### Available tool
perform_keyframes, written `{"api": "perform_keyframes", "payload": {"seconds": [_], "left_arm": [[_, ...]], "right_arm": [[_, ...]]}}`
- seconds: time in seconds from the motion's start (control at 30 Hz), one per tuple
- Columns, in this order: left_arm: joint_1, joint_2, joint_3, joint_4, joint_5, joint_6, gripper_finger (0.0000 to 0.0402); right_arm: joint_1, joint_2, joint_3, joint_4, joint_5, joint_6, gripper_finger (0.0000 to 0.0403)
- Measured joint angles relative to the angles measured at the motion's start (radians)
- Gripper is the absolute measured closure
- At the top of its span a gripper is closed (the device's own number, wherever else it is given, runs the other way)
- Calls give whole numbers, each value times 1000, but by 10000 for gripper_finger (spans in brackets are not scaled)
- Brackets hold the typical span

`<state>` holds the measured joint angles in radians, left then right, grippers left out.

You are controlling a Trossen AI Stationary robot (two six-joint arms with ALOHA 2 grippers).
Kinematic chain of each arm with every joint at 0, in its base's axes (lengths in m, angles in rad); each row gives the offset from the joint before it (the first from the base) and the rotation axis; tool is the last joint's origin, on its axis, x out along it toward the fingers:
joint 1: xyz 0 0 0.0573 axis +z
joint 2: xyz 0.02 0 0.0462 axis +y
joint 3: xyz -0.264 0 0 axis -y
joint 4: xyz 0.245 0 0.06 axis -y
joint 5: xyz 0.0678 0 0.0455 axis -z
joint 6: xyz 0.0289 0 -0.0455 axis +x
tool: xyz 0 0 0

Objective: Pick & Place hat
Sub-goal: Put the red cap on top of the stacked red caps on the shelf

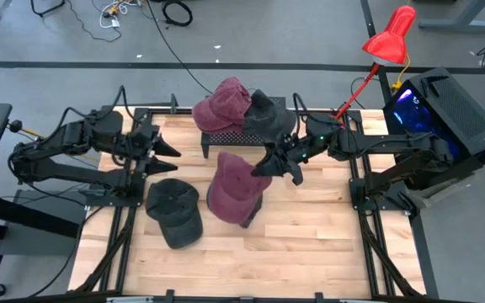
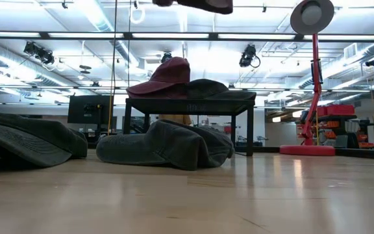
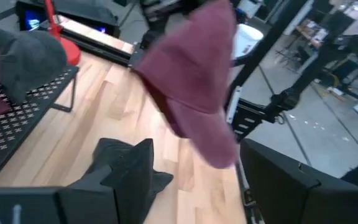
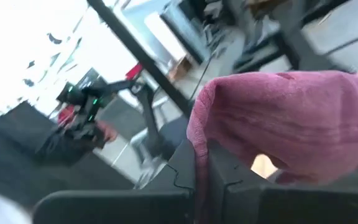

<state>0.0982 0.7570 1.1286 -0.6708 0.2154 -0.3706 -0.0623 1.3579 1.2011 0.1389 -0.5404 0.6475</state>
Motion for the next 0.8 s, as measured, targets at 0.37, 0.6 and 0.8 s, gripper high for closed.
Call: {"api": "perform_keyframes", "payload": {"seconds": [0.37, 0.6, 0.8], "left_arm": [[0, -46, 0, -63, 25, 25, 273], [0, -45, 0, -78, 25, 115, 380], [0, -46, 0, -77, 17, 131, 388]], "right_arm": [[-2, 14, 113, -6, 246, -31, 397], [-34, 16, 210, -11, 354, -26, 397], [-70, 15, 292, -9, 456, -24, 397]]}}
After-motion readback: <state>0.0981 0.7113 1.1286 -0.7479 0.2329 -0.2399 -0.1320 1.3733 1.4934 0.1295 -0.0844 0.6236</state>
